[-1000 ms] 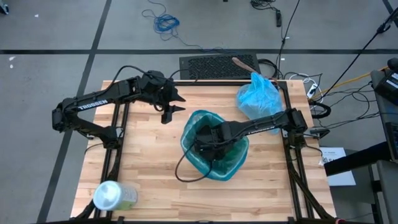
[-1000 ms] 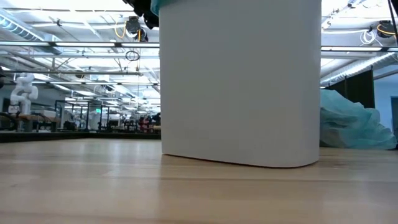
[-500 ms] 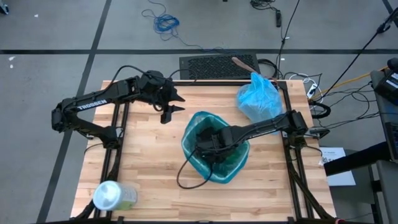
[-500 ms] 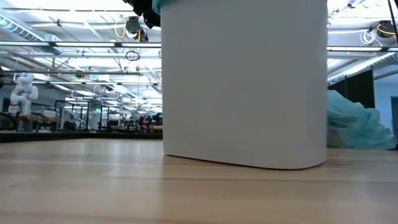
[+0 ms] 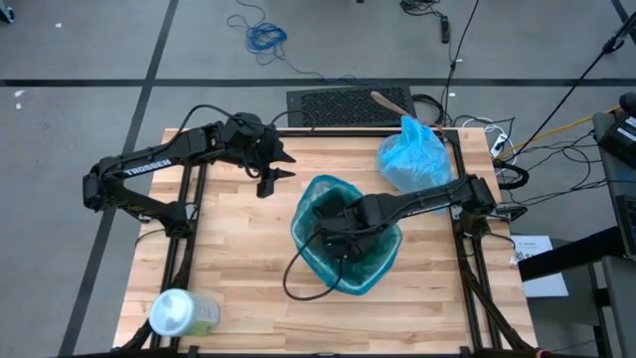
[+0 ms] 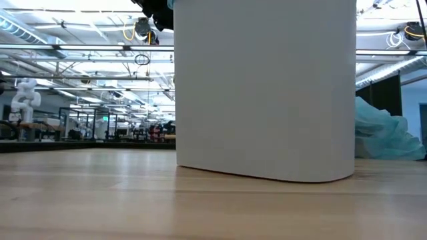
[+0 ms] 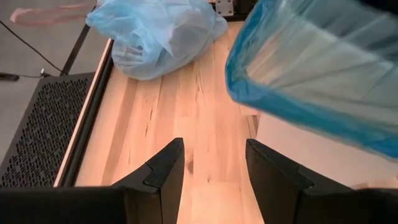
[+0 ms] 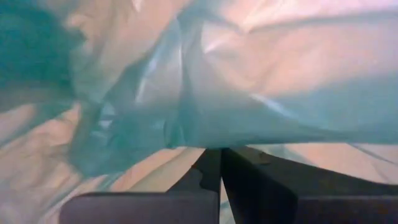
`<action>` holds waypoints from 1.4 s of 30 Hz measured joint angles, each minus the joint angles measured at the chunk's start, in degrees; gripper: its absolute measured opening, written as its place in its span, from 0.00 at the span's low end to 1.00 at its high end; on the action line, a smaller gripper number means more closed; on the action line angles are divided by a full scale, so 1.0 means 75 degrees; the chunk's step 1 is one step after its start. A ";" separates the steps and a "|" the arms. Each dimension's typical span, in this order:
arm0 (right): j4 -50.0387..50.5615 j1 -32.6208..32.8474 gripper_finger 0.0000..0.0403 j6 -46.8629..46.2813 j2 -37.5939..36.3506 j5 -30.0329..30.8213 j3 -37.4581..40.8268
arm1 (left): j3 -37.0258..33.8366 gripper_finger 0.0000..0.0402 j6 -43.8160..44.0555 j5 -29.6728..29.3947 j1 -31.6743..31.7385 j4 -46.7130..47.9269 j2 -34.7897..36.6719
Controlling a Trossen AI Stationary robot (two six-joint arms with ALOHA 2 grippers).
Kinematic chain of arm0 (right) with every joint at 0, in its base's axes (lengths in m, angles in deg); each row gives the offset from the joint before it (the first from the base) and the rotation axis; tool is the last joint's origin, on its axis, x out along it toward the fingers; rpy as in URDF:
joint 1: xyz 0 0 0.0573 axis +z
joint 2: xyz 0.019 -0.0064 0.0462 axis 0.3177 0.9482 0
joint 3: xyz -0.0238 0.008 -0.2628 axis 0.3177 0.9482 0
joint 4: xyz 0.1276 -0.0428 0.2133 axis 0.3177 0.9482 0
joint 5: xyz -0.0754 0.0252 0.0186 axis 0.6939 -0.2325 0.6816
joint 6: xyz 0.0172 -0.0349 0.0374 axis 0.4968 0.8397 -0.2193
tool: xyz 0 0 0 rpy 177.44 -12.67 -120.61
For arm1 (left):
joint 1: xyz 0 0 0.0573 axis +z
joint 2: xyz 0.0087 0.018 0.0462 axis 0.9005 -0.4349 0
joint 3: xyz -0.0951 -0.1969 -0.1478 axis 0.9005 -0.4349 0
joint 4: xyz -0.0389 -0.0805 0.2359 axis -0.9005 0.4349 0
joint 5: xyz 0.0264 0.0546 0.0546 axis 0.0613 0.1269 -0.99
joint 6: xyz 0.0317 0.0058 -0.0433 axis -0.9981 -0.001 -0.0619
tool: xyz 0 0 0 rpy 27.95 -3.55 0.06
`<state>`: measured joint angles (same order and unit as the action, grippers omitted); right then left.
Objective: Place trash/remove bag and relplace
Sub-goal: Insert the blue trash bag into the trash bin
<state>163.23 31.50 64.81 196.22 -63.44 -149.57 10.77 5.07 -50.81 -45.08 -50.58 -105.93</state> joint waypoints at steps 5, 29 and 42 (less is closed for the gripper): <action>0.0263 0.0000 0.00 0.0031 -0.0047 -0.0012 -0.0540 | 0.0000 0.42 -0.0002 0.0000 0.0003 -0.0004 0.0002; 0.0479 0.0243 0.00 -0.0044 -0.0072 -0.0330 -0.0539 | 0.0003 0.42 0.0009 0.0192 -0.0058 0.0014 0.0000; 0.0325 0.0222 0.00 -0.0202 0.0022 -0.0389 -0.0393 | 0.0006 0.42 0.0012 0.0213 -0.0056 -0.0001 0.0001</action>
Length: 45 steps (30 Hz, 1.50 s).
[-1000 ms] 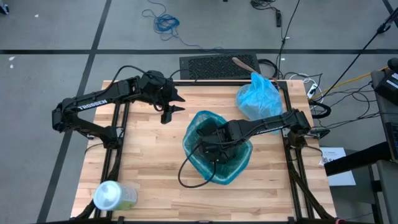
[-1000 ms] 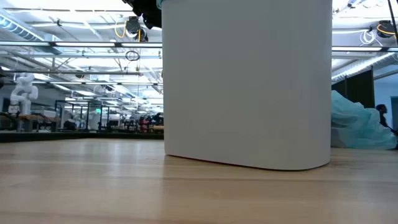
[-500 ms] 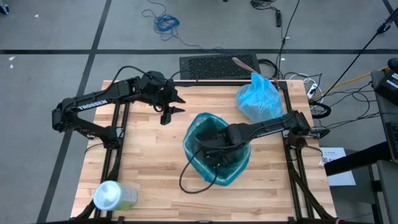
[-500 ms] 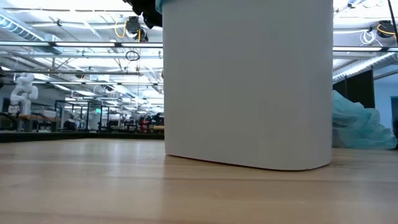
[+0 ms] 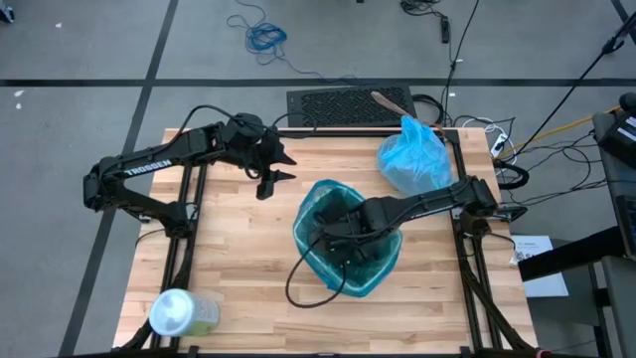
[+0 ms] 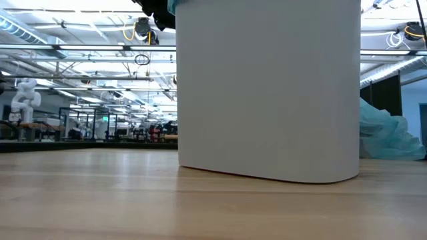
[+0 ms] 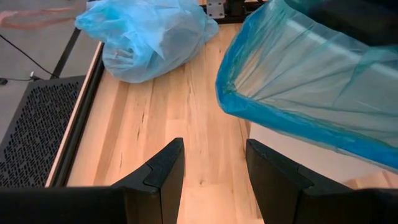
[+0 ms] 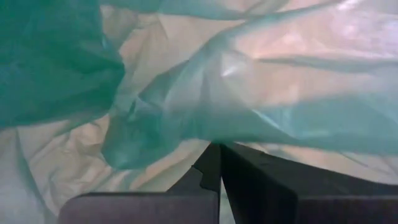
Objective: Place trash/remove bag and relplace
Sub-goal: Insert the blue trash bag into the trash bin
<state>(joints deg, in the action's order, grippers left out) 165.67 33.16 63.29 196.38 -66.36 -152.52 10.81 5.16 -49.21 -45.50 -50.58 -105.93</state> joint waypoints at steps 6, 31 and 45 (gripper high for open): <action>0.0086 0.0113 0.00 -0.0021 -0.0224 0.0614 -0.0220 | 0.0000 0.42 0.0000 0.0000 0.0000 0.0007 0.0001; 0.0173 -0.0091 0.00 -0.0580 -0.0321 0.1659 -0.0402 | 0.0003 0.42 0.0006 -0.0002 0.0000 -0.0005 -0.0001; -0.0013 -0.0260 0.00 -0.1372 -0.0735 0.1154 -0.0399 | 0.0003 0.42 0.0009 -0.0003 0.0000 -0.0008 0.0001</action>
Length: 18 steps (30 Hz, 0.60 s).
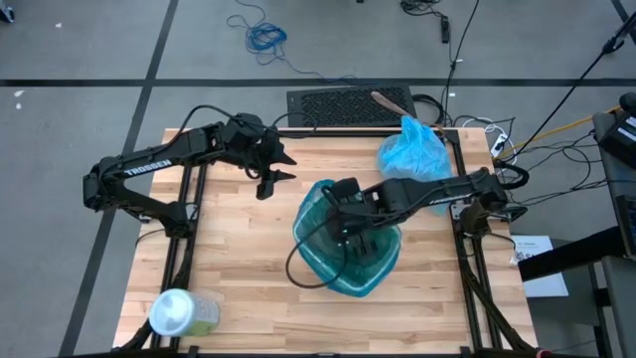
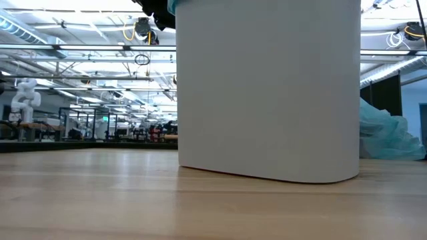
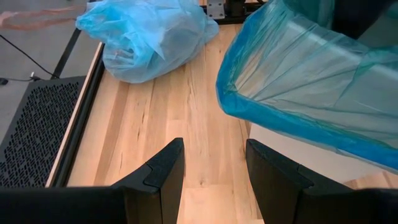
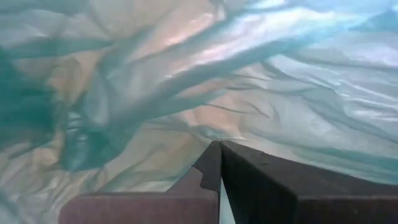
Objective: Place trash/remove bag and relplace
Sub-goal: Insert the blue trash bag into the trash bin
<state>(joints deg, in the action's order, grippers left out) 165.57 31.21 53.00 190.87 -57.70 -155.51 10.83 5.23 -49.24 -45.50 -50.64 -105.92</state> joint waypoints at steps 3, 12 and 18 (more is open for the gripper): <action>-0.0003 0.0088 0.00 0.0043 -0.0205 -0.0044 0.0000 | 0.0000 0.42 -0.0003 0.0000 0.0000 0.0003 0.0001; -0.0150 0.0654 0.00 -0.0640 -0.1320 0.0694 -0.0003 | 0.0000 0.41 -0.0246 -0.0015 -0.0012 0.0071 -0.0001; 0.0028 0.1535 0.00 -0.1590 -0.1983 0.2065 0.0086 | 0.0000 0.34 -0.0469 -0.0796 -0.0228 0.0309 -0.0001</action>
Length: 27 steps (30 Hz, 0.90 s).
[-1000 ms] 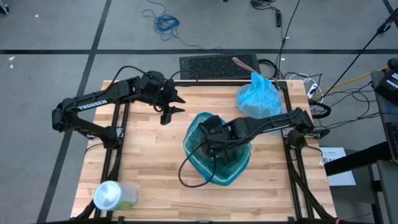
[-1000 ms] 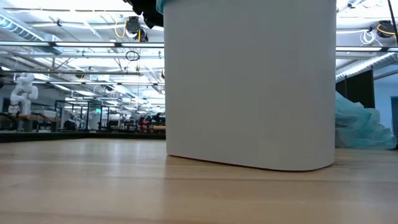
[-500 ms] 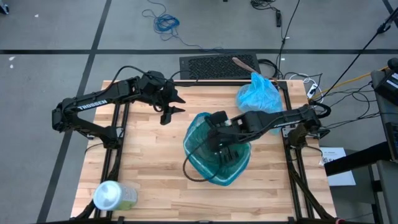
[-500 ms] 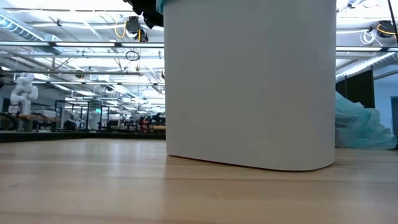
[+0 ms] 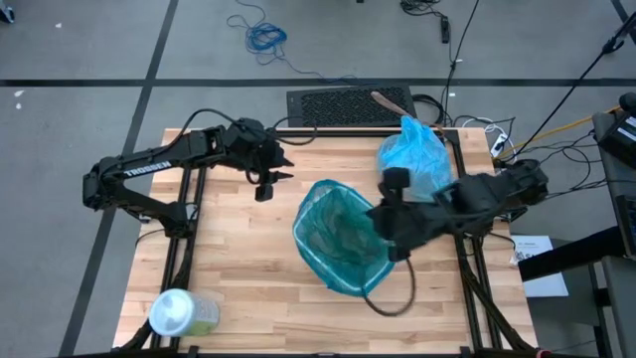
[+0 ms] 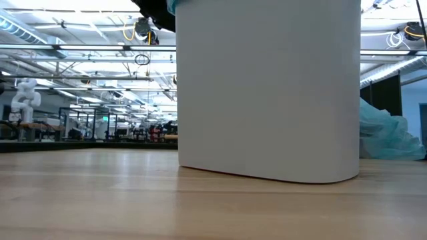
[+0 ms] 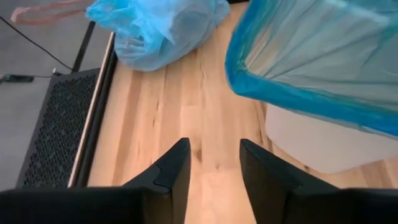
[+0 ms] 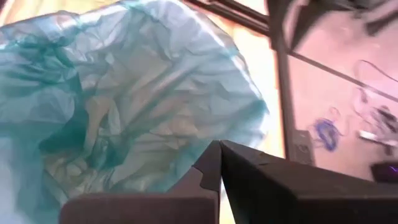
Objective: Place trash/remove bag and relplace
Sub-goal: Insert the blue trash bag into the trash bin
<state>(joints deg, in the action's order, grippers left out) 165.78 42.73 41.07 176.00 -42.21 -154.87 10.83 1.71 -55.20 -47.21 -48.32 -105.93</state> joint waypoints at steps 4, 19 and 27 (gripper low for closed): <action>0.0394 0.0695 0.00 -0.1161 -0.0427 0.1055 0.0512 | 0.0000 0.25 0.0020 -0.0029 -0.0139 0.0124 0.0003; -0.0763 0.3929 0.00 -0.6462 -0.1955 0.3682 0.5098 | -0.1341 0.00 0.0260 0.1807 0.0010 -0.2427 -0.0038; -0.1939 0.3977 0.00 -0.7160 -0.1893 0.4167 0.6295 | -0.1798 0.00 0.0681 0.2375 0.0100 -0.3567 -0.0472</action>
<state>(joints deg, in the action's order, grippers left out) 151.24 72.55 -12.62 161.80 -10.96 -107.66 -2.65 6.82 -37.39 -46.46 -75.08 -109.47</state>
